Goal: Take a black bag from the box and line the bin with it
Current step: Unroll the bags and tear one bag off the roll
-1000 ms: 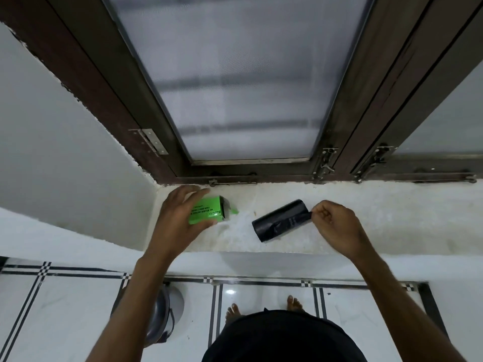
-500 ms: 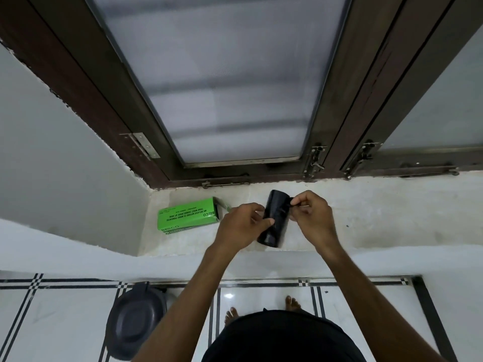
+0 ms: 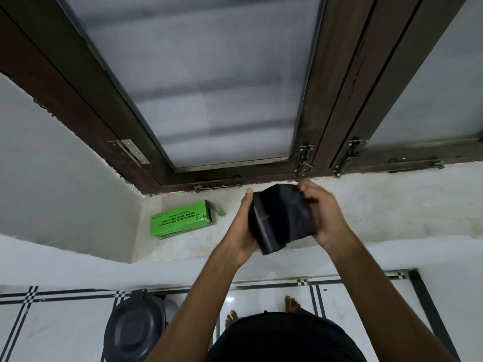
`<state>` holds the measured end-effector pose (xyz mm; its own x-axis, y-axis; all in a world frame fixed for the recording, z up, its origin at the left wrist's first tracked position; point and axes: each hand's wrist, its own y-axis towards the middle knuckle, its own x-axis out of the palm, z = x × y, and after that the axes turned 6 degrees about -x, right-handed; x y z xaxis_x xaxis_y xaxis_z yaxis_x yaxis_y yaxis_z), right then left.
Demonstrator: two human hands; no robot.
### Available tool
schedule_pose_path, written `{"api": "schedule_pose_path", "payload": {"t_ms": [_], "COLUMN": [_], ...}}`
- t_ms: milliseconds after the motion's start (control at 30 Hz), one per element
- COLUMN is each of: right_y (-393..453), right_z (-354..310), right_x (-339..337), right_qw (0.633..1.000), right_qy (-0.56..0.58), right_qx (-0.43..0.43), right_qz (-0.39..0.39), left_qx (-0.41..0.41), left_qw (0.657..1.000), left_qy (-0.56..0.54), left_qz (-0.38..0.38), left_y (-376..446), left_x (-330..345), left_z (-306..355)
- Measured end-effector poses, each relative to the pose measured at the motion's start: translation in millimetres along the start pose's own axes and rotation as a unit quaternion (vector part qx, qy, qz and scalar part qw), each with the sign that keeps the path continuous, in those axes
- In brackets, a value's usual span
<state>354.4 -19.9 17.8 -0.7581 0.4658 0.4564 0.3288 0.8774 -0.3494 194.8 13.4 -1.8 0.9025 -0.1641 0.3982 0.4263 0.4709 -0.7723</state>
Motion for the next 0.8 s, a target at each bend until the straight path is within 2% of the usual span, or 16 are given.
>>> {"api": "schedule_pose_path", "payload": {"t_ms": [67, 133, 300, 367, 433, 500, 567, 633, 700, 800], "right_y": [5.0, 8.0, 20.6, 24.1, 23.8, 20.0, 11.9, 4.5, 6.4, 12.1], "right_z": [-11.7, -24.2, -54.2, -58.2, -54.2, -42.6, -31.4, -22.4, -15.8, -10.4], "right_x": [-12.4, -29.2, -71.4, -80.4, -78.2, -73.5, -68.9, -59.3, -54.8, -57.2], "right_qw": [0.998, 0.996, 0.991, 0.986, 0.963, 0.949, 0.930, 0.909, 0.902, 0.900], "right_qy": [0.026, -0.011, 0.083, -0.039, -0.213, -0.297, -0.361, -0.374, -0.368, -0.372], "right_qx": [0.000, 0.007, -0.003, -0.018, -0.037, -0.043, -0.056, -0.033, -0.020, -0.055], "right_qz": [0.051, 0.088, 0.104, 0.161, 0.163, 0.094, -0.040, -0.182, -0.226, -0.220], "left_qx": [-0.010, -0.016, -0.010, -0.009, -0.008, 0.000, 0.013, 0.031, 0.041, 0.044], "left_qw": [0.999, 0.999, 0.997, 0.998, 0.999, 1.000, 1.000, 0.998, 0.996, 0.997], "left_qy": [-0.029, -0.041, -0.069, -0.057, -0.036, -0.011, 0.021, 0.050, 0.057, 0.033], "left_qz": [0.019, 0.020, 0.021, 0.025, 0.024, 0.009, -0.004, -0.030, -0.056, -0.045], "left_y": [-1.7, -3.7, -5.1, -4.3, -4.2, -4.8, -4.6, -5.6, -6.8, -8.1], "left_x": [-1.8, -4.5, -12.1, -10.4, -2.4, 9.1, 20.4, 28.7, 33.7, 29.9], "left_z": [2.2, 4.0, 4.0, 2.2, 0.1, -1.1, -0.7, 1.0, 2.7, 7.5]}}
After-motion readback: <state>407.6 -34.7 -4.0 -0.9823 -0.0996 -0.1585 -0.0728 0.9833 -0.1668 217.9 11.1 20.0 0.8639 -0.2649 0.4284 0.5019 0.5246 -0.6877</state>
